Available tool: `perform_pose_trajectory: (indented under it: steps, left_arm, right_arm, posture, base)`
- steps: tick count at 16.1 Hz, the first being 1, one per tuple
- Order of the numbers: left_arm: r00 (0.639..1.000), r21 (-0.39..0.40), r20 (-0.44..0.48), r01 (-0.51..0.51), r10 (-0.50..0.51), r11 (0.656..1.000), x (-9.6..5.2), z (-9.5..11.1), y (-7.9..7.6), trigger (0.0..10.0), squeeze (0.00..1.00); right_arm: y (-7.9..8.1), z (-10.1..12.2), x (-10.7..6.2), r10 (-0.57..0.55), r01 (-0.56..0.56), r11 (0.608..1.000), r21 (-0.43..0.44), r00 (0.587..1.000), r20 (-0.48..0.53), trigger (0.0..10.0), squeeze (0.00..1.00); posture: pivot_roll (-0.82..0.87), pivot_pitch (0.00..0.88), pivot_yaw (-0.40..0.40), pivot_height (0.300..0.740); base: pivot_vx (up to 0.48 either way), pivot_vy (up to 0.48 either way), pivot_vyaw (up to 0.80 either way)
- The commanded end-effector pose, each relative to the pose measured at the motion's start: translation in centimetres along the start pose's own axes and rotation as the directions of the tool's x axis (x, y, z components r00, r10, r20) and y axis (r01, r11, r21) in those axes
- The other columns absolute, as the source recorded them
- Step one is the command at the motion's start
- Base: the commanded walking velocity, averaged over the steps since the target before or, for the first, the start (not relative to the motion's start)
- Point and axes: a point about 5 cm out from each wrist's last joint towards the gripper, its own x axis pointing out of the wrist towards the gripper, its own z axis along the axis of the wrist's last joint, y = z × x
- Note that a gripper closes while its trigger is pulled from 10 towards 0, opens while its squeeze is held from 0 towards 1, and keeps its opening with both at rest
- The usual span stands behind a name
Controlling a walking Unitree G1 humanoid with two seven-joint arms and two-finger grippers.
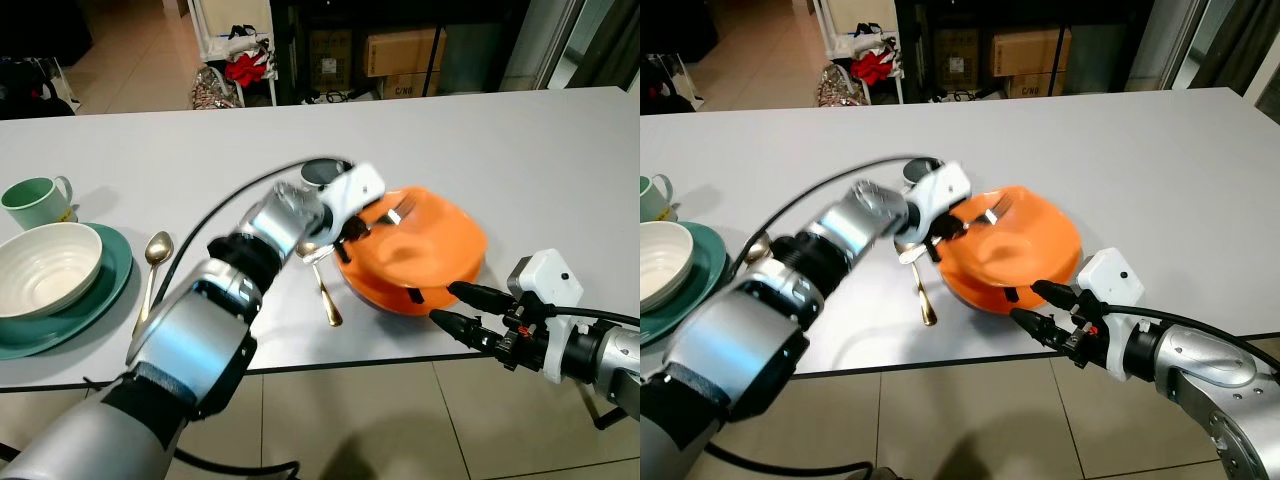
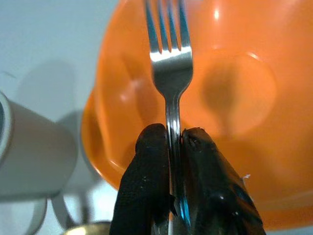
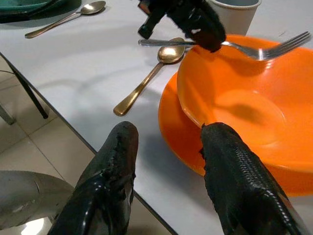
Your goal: Setting the table
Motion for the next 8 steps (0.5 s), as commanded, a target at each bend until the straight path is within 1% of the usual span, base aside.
perform_pose_trajectory:
  steps: [1, 6, 8]
  left_arm:
    - [1.000, 0.000, 0.026, -0.001, 0.001, 1.000, -0.24, 0.70, 0.24, 10.0, 1.00]
    - [0.999, -0.015, 0.053, 0.007, -0.006, 1.000, -0.52, 1.22, 0.56, 10.0, 1.00]
    - [0.996, -0.016, 0.084, 0.004, -0.002, 1.000, -0.81, 1.60, 0.81, 10.0, 1.00]
  right_arm:
    - [-0.01, 0.06, -0.06, 0.008, -0.008, 1.000, -0.012, 1.000, -0.001, 10.0, 0.00]
    - [-0.09, 0.04, -0.07, 0.014, -0.014, 1.000, -0.016, 1.000, -0.004, 10.0, 0.00]
    - [-0.09, 0.11, -0.08, 0.013, -0.013, 1.000, -0.017, 1.000, -0.001, 10.0, 0.00]
  posture:
    - [-0.03, 0.000, 0.074, 0.740]
    - [-0.02, 0.000, 0.069, 0.740]
    - [-0.03, 0.000, 0.071, 0.740]
  base:
    - [0.000, 0.000, 0.00]
    - [0.000, 0.000, 0.00]
    - [0.000, 0.000, 0.00]
